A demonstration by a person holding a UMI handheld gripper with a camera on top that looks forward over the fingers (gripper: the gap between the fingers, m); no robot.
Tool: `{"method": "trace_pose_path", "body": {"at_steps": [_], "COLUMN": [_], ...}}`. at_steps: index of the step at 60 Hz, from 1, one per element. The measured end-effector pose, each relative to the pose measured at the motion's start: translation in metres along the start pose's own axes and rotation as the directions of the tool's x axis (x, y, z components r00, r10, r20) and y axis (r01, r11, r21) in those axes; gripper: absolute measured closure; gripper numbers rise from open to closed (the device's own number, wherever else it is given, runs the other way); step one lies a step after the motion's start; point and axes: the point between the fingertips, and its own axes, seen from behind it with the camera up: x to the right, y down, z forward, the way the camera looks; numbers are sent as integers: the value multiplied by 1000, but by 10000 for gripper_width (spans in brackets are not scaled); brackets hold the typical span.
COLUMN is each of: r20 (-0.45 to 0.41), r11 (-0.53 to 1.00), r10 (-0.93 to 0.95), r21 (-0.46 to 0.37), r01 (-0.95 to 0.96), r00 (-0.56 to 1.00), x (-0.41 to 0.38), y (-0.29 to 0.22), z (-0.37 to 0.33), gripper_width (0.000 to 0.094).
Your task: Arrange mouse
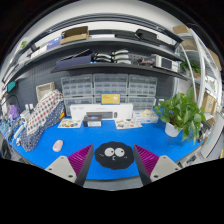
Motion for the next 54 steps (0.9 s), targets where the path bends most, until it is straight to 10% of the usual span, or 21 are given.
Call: {"method": "trace_pose_path", "body": {"at_steps": [32, 54], "r20": [151, 242], "r11": [971, 952], "r10": [-29, -25], "r21": [-230, -291], "r01": [64, 98], "r00": [988, 970], "x": [-168, -321], "y": [179, 179], "z": [72, 175], "gripper_width": [143, 139]}}
